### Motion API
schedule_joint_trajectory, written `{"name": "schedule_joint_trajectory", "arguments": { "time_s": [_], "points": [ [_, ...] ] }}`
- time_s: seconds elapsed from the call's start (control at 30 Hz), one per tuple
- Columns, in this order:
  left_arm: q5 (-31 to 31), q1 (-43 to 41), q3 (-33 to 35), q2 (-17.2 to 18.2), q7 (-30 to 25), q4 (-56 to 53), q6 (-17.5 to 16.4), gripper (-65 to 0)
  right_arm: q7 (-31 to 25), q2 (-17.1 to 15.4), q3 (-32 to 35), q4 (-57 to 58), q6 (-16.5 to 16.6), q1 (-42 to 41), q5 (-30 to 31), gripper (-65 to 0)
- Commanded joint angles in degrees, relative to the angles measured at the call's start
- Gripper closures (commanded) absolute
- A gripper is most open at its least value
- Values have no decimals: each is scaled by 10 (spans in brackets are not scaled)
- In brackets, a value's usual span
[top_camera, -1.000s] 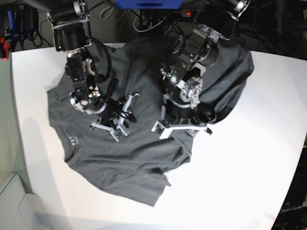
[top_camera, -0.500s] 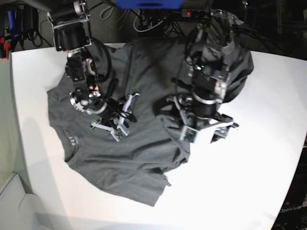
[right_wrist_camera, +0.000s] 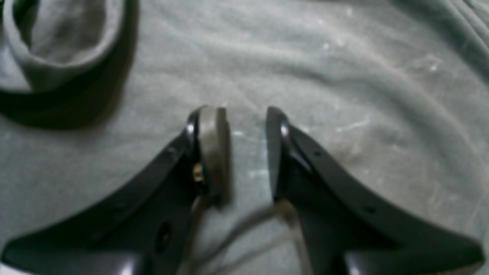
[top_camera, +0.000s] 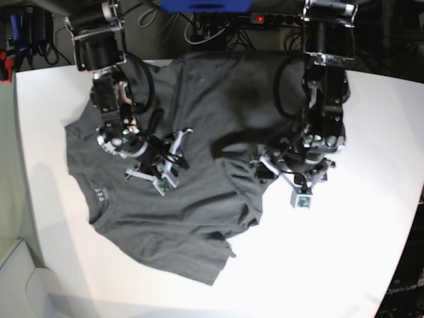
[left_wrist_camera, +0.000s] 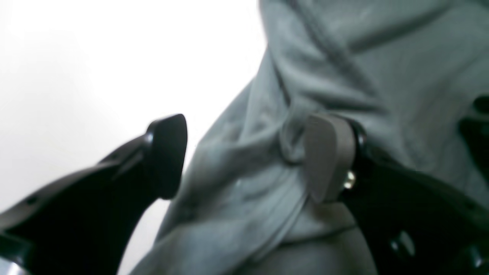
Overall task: Layout the t-shirt on the table in an organized manner, then fold the t-shirt properly
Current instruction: 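Grasp the t-shirt fabric near the right gripper with the left gripper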
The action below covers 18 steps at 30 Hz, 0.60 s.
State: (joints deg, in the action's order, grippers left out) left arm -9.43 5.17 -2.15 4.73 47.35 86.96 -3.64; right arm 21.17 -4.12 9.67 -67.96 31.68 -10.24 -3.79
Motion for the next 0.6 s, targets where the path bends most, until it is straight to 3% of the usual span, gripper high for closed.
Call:
{"name": "schedule_joint_trajectory", "arguments": {
  "time_s": [0.0,0.37,0.57],
  "points": [
    [-5,15,0,-1,-8,3,0,-466,-7,0,0,-8,1,-11,7,-194],
    [-19,24,83,-1,-9,-22,4,-463,-7,0,0,-8,1,-11,8,-194],
    [-20,38,88,-1,-9,-24,4,-463,-7,0,0,-8,1,-11,8,-194]
  ]
}}
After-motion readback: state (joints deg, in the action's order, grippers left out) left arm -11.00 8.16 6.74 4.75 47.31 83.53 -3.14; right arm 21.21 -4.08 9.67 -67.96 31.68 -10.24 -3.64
